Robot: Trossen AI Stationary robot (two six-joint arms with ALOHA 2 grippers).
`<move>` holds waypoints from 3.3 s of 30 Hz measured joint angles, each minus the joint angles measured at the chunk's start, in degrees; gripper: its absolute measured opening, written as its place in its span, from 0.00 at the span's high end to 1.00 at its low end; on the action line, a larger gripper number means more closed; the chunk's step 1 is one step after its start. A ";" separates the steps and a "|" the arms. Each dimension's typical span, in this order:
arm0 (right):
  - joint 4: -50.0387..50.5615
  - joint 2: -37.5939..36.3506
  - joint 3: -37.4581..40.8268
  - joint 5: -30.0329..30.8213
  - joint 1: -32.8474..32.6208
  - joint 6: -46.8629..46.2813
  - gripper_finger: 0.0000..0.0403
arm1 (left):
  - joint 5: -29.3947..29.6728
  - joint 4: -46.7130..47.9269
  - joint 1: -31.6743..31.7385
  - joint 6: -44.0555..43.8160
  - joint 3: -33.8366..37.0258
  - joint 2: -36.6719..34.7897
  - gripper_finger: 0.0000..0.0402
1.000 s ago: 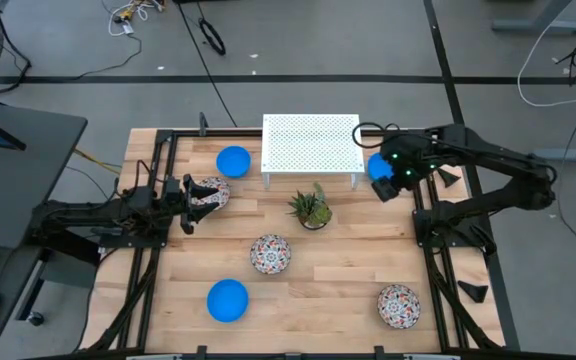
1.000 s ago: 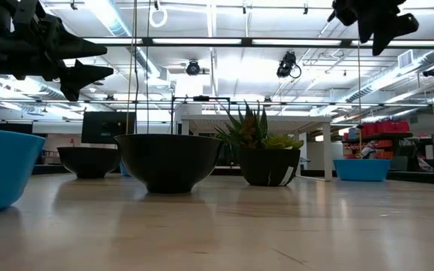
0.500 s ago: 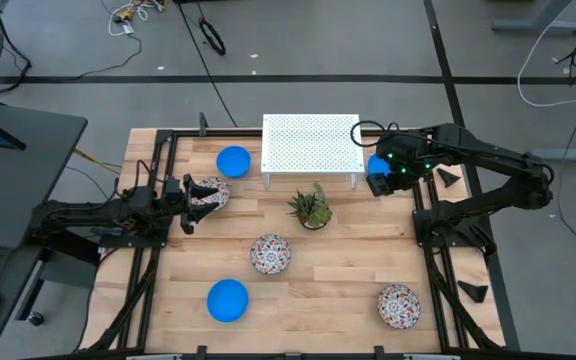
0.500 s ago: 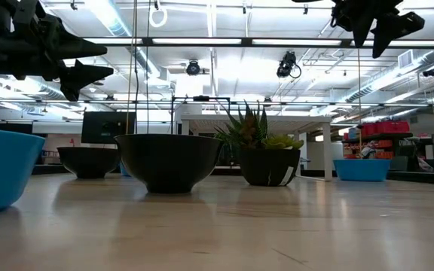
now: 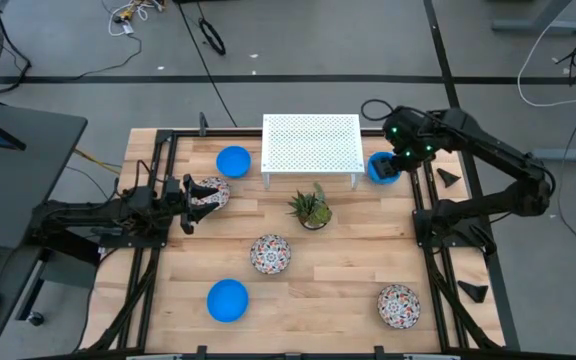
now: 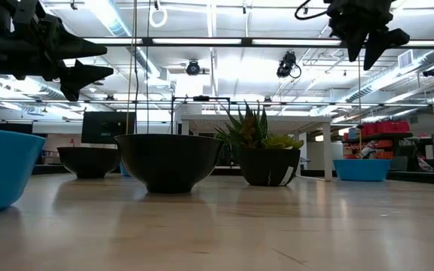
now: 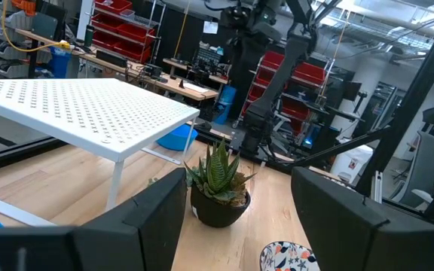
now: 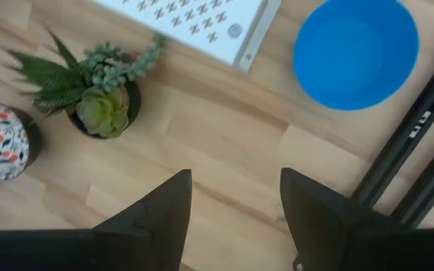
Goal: Pick & Place Mini bowls
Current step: Put the top right blue bowl on the shelf
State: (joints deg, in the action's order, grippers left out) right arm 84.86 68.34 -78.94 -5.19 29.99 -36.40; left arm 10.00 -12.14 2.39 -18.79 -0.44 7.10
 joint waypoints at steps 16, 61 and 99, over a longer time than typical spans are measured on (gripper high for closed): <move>0.00 0.00 0.04 3.22 10.19 -4.68 0.49 | 0.01 0.00 -0.01 0.00 0.00 0.00 0.39; 2.09 8.37 6.74 5.79 31.87 -9.14 0.49 | 0.01 0.01 0.00 0.01 0.01 0.01 0.39; -29.23 8.13 37.60 8.28 23.70 -26.19 0.49 | 0.00 0.00 0.00 0.00 0.00 0.01 0.39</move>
State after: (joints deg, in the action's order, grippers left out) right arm 55.64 76.47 -41.34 3.08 53.69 -62.59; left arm 10.00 -12.14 2.39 -18.79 -0.45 7.10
